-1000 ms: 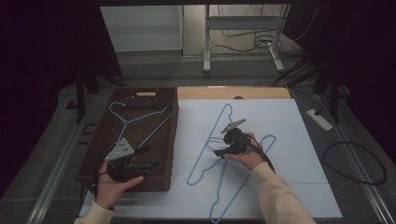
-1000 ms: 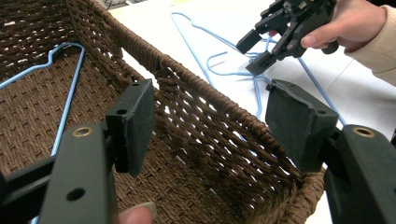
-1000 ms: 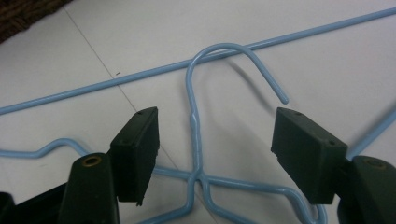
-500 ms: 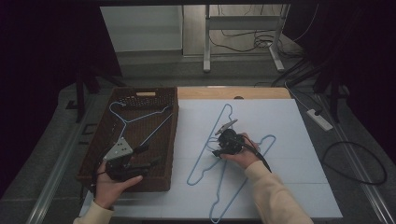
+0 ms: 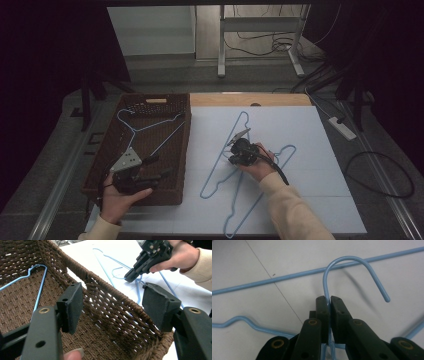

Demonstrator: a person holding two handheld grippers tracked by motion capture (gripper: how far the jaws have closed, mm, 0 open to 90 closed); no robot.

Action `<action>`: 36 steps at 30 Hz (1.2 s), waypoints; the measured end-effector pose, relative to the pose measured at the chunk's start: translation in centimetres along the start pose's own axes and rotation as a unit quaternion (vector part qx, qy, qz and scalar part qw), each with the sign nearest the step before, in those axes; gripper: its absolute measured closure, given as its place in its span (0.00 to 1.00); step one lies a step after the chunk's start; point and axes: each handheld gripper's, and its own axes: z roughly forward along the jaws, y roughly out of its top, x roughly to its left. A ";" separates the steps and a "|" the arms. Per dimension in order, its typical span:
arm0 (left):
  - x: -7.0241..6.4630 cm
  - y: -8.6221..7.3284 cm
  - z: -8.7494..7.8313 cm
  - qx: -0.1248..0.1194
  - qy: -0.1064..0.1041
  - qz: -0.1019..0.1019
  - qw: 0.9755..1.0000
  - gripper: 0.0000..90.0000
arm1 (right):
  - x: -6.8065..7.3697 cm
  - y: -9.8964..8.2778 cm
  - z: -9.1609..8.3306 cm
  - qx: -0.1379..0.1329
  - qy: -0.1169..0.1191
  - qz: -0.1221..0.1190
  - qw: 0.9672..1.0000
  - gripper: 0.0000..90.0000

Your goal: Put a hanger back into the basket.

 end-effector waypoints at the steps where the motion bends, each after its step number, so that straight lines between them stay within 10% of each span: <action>1: 0.0 0.0 0.0 0.000 0.000 0.000 1.000 0.37 | 0.0 0.0 0.0 0.000 0.000 0.000 1.000 0.95; 19: -0.4 0.2 0.2 0.004 -0.003 0.001 1.000 0.37 | 0.3 -1.8 -5.5 -0.118 -0.009 0.010 0.993 0.96; 36: -1.9 0.9 1.8 0.018 -0.018 0.006 1.000 0.37 | 0.3 -2.9 -7.4 -0.156 -0.005 0.013 0.988 0.96</action>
